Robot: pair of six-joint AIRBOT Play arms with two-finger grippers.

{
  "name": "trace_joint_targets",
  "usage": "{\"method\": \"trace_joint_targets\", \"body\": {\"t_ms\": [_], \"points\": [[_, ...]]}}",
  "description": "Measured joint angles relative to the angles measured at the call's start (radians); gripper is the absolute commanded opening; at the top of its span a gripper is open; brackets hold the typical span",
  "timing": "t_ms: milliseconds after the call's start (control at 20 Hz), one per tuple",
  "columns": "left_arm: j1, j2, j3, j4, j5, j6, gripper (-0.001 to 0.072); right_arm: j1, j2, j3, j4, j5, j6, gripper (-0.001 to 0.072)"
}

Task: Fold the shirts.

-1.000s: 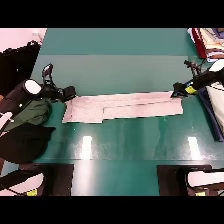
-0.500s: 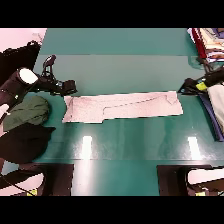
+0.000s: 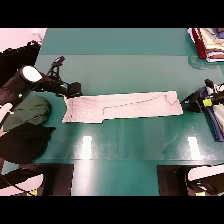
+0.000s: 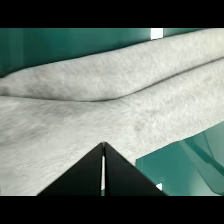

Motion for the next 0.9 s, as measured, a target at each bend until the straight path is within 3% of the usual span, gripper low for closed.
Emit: {"method": "trace_joint_targets", "body": {"t_ms": [100,150,300,650,900], "points": [[-0.047,-0.014,0.0,-0.004,0.026,0.001,0.002,0.019,-0.018,-0.018,0.046,-0.016,-0.018,0.0513],[-0.074,-0.027,0.0,-0.006,0.042,-0.001,0.0021,0.034,-0.024,-0.024,0.057,-0.029,-0.024,0.0357],[-0.153,-0.087,0.006,-0.027,0.097,-0.013,0.002,0.085,-0.034,-0.034,0.06,-0.071,-0.054,0.0013],[-0.292,-0.306,0.156,-0.103,0.164,-0.028,0.002,0.127,0.074,-0.038,0.09,-0.055,-0.115,0.0014],[-0.373,-0.461,0.315,-0.116,0.17,-0.034,0.002,0.187,0.254,-0.037,0.214,-0.048,-0.113,0.0014]]}}
